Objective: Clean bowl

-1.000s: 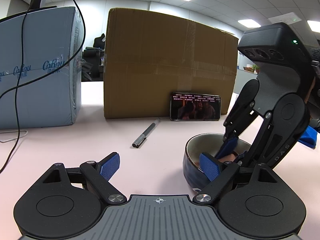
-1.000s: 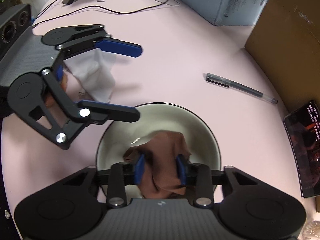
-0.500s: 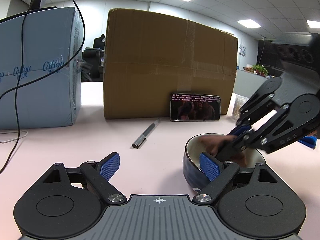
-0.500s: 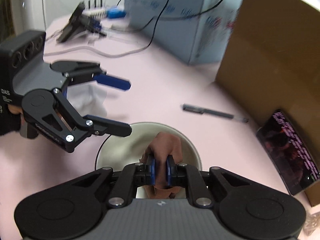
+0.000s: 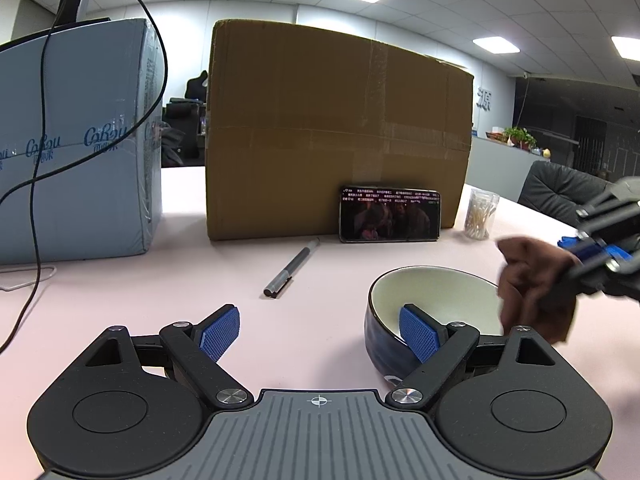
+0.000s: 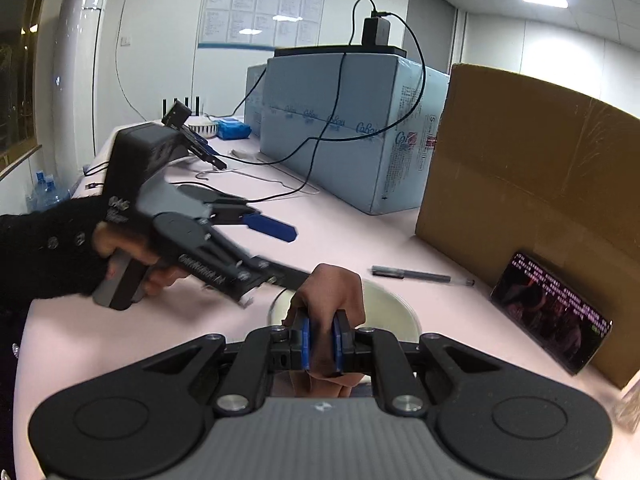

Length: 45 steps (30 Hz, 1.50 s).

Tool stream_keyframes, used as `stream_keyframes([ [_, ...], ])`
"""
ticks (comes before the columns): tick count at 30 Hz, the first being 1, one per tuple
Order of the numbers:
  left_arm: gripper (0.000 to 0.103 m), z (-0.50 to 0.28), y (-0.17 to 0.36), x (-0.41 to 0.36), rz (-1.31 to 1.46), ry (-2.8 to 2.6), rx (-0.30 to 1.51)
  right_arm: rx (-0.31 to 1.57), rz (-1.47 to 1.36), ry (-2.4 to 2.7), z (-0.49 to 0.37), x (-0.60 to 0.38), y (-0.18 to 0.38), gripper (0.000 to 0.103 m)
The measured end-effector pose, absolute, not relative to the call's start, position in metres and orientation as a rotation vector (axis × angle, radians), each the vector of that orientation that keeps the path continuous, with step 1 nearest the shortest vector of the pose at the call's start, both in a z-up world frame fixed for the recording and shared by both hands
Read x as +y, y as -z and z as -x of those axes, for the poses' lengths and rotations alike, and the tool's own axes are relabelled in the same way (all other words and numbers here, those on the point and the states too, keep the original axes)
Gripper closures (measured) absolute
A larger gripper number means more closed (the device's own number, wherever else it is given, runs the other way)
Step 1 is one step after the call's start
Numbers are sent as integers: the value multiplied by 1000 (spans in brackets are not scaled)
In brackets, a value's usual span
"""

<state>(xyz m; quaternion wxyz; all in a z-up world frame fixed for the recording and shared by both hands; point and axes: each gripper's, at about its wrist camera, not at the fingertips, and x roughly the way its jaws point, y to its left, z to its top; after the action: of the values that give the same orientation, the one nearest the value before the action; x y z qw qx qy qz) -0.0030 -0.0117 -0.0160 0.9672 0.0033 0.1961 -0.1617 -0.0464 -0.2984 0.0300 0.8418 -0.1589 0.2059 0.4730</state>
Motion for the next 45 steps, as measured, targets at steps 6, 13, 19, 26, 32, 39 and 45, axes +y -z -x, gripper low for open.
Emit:
stream_keyframes([
  [6, 14, 4, 16, -15, -22, 330, 393, 452, 279, -972, 54, -306, -7, 90],
  [13, 14, 5, 16, -18, -34, 337, 393, 428, 247, -819, 57, -325, 3, 88],
  [19, 14, 5, 16, -18, -35, 338, 394, 416, 235, -747, 53, -328, 9, 88],
  [26, 14, 5, 17, -19, -38, 340, 394, 449, 229, -852, 62, -319, 16, 88],
  [32, 14, 5, 17, -20, -39, 340, 393, 459, 259, -935, 70, -306, 18, 88],
  [39, 14, 6, 17, -22, -41, 337, 392, 432, 239, -813, 61, -318, 14, 88],
  [45, 14, 6, 17, -23, -41, 337, 393, 425, 223, -763, 56, -320, 18, 88],
])
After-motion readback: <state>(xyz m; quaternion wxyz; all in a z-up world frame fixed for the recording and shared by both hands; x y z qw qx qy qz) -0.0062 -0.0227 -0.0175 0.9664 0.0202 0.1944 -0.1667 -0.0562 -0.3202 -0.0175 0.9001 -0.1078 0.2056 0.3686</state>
